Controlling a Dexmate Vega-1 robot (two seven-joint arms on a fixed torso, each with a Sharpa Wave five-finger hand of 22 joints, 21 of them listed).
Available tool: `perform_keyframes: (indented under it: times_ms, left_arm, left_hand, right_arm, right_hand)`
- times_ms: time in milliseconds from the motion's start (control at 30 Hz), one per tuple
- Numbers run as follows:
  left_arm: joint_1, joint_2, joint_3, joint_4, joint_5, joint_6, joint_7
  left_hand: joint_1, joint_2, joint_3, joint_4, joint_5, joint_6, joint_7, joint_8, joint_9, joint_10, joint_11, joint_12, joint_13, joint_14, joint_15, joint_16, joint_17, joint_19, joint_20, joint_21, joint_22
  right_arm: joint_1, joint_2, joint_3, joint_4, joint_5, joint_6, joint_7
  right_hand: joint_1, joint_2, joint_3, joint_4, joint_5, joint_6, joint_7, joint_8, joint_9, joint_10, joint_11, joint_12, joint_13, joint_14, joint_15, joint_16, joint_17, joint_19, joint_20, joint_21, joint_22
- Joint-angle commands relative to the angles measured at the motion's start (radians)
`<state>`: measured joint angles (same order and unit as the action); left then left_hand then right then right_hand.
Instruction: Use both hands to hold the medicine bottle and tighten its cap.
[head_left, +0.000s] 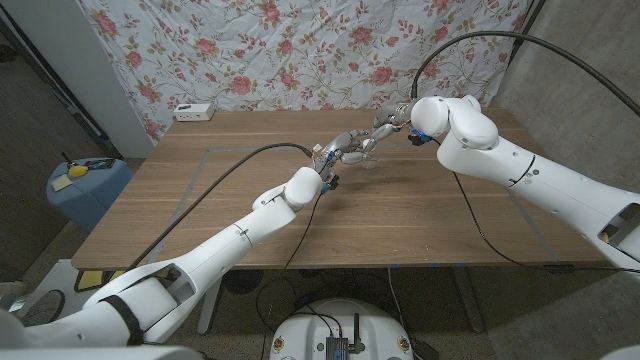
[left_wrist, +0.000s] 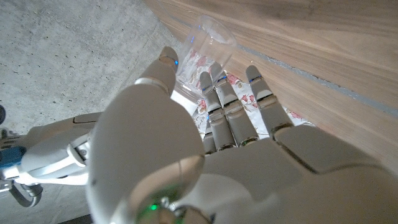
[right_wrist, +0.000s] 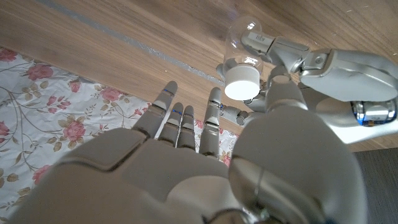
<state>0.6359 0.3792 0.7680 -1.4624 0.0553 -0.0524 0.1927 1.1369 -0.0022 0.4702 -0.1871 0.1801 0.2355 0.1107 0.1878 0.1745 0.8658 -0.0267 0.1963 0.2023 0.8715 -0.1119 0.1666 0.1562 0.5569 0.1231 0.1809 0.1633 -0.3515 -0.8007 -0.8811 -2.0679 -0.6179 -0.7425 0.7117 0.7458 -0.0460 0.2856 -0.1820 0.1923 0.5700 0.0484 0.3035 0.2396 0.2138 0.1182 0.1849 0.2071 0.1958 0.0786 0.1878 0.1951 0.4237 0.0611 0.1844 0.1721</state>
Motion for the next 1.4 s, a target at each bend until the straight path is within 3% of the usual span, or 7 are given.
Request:
perform_keyframes:
  times_ms: [33,1400]
  left_arm:
    - [0.005,0.001,0.001,-0.009,0.004,0.005,0.004]
    - [0.003,0.000,0.004,-0.008,0.000,0.010,-0.005]
  left_hand:
    - [-0.002,0.007,0.043,0.035,0.006,-0.002,0.000,-0.003,0.001,0.124,-0.113,0.007,0.002,0.006,-0.057,0.006,0.004,-0.003,0.001,0.002,0.002]
    - [-0.006,0.008,0.048,0.034,0.006,-0.003,-0.003,-0.002,0.001,0.125,-0.114,0.007,0.002,0.007,-0.057,0.006,0.004,-0.003,0.001,0.003,0.002]
  right_arm:
    - [0.003,0.000,-0.003,0.006,0.006,0.008,-0.004]
    - [-0.018,0.008,0.003,0.022,0.010,0.014,-0.072]
  right_hand:
    - [0.024,-0.001,0.015,0.000,0.000,0.026,-0.006,0.011,0.001,0.003,-0.002,0.008,0.004,0.001,-0.006,0.008,0.004,-0.001,-0.001,0.005,0.000]
    - [0.065,0.012,0.047,0.023,-0.004,0.219,-0.051,0.075,-0.005,0.081,-0.033,0.033,0.002,0.063,-0.044,0.033,0.008,0.055,-0.018,0.022,0.001]
